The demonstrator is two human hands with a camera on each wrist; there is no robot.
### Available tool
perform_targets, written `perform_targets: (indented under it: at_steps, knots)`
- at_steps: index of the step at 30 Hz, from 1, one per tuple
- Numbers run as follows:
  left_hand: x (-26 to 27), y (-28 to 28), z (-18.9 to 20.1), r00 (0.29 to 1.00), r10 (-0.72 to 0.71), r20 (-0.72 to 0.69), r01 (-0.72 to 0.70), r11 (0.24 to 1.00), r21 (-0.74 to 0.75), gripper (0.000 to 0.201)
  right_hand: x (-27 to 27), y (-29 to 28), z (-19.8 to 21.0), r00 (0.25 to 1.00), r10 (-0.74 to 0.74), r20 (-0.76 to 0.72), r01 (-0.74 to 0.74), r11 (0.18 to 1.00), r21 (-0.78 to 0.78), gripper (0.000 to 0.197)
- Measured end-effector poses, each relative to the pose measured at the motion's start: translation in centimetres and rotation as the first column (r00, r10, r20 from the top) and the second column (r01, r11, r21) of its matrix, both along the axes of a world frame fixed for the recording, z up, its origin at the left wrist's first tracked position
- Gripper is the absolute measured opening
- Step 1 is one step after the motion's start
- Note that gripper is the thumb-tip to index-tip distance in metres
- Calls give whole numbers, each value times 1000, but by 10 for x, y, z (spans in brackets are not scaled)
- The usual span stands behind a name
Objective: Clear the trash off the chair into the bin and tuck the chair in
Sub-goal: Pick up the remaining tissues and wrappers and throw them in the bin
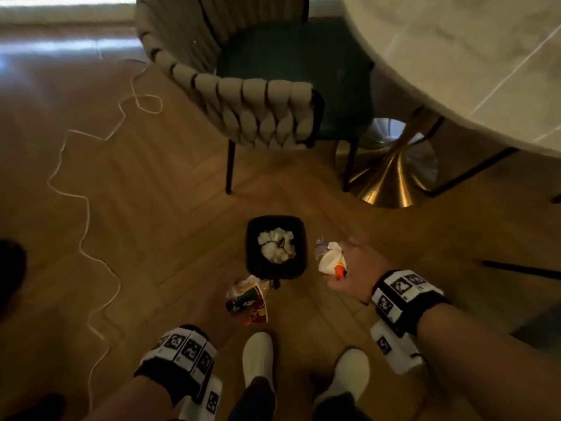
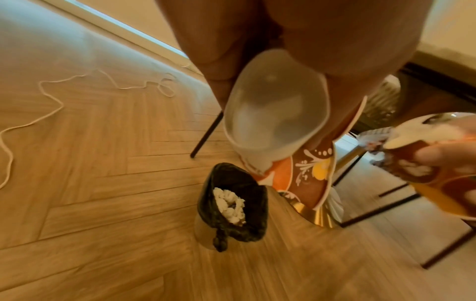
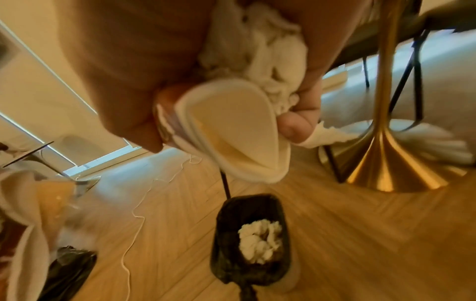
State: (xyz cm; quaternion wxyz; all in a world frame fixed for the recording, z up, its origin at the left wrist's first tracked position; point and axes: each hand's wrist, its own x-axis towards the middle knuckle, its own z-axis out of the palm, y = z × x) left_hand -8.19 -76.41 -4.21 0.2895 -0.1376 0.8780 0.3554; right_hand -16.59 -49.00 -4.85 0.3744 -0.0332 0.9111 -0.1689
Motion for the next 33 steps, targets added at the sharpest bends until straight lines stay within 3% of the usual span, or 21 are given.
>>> perform_targets:
  at_steps: [3,6,9,13,17,21,24,28,33]
  knots:
    - [-6,-35,-41,999,40,-2,-40,998,-51,53,-26,-70,-73,999,46,-1,-46,999,-19,74]
    - [-9,-58,-86,997,80,-1,-80,995,-61,52,-44,-118,-158,994,91,63,-93,995,27,84]
    - [-8,-71,-128,993,115,-31,-116,993,-27,53,-55,-138,-231,993,90,83,-96,993,73,86]
    - [-9,-77,-158,994,93,-59,-96,994,-60,53,-59,-137,-284,991,53,125,-61,996,61,93]
    - [-22,-65,-161,996,73,-42,-77,993,-85,49,-57,-129,-290,999,38,22,-37,998,-42,85]
    - [-43,-46,-159,997,46,-61,-50,996,-72,51,-52,-114,-262,991,-83,-102,63,981,-186,48]
    - [-66,-23,-168,995,-34,-94,27,997,-76,51,-35,-81,-238,981,-190,-37,177,956,-232,25]
    - [-102,14,-201,980,-175,-92,165,981,-105,54,8,-19,-223,968,-243,59,250,950,-185,15]
    - [-141,51,-252,900,-414,-136,347,870,-350,55,68,56,-217,950,-285,129,296,953,-69,11]
